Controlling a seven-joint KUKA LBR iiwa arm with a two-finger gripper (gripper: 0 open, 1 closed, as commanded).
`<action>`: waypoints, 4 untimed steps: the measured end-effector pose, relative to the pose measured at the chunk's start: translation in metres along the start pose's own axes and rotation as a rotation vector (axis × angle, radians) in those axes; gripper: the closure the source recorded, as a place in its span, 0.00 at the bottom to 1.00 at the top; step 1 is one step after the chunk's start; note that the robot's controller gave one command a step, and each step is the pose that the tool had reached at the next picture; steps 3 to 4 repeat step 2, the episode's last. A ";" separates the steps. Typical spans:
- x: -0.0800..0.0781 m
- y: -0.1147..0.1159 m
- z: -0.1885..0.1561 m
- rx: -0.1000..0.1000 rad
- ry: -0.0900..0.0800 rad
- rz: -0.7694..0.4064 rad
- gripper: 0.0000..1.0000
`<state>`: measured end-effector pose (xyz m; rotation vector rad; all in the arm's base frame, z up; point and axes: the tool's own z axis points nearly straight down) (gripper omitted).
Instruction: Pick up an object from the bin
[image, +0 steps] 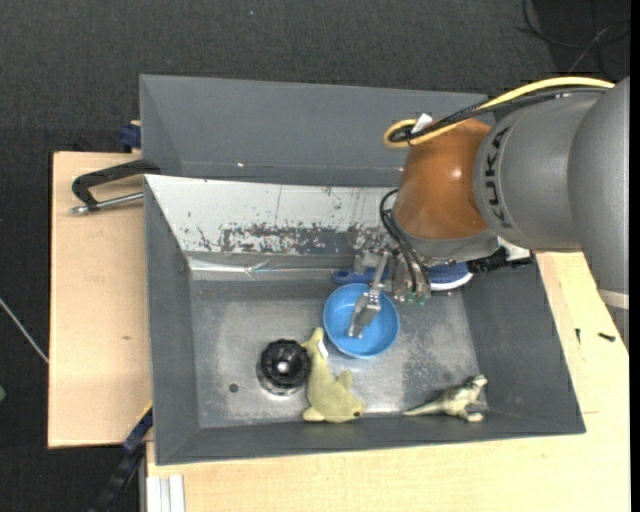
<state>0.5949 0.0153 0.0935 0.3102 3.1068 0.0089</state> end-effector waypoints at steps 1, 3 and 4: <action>0.002 0.000 0.004 0.001 0.008 0.001 1.00; 0.015 0.023 -0.131 0.002 0.004 -0.031 1.00; 0.015 0.023 -0.131 0.002 0.004 -0.031 1.00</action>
Offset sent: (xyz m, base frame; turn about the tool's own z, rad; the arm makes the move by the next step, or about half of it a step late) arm 0.0000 0.0000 0.0000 0.0000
